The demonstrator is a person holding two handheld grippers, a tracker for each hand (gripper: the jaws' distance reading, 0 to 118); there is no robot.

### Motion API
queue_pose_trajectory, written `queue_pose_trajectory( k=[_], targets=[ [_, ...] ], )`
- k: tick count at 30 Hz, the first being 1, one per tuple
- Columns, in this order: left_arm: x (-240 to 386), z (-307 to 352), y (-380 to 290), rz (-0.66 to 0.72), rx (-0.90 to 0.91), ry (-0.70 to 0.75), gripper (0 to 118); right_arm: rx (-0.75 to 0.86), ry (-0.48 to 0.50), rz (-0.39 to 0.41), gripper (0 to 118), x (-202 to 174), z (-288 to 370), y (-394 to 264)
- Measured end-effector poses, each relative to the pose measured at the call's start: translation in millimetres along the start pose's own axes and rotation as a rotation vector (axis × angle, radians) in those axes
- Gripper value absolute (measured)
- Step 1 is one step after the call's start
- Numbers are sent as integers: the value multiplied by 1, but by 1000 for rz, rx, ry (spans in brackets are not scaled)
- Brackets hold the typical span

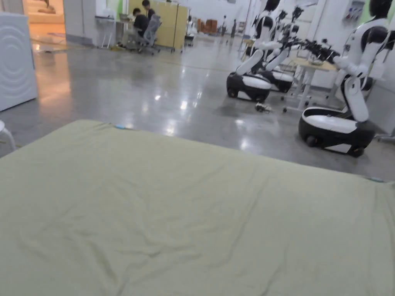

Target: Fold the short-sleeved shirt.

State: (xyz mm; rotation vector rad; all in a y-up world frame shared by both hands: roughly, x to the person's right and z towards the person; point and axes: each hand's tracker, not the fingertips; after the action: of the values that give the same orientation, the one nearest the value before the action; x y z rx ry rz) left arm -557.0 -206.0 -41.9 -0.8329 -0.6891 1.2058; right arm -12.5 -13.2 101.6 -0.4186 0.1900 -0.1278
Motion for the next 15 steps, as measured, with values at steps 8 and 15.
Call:
queue_pose_trajectory(
  k=[8, 15],
  targets=[
    [75, -21, -42, -96, 78, 360, 6, 17, 31, -13, 0, -2, 0, 0],
    [79, 37, -23, -202, 252, 537, 6, 38, 26, -12, 0, 9, 17, -1]
  ],
)
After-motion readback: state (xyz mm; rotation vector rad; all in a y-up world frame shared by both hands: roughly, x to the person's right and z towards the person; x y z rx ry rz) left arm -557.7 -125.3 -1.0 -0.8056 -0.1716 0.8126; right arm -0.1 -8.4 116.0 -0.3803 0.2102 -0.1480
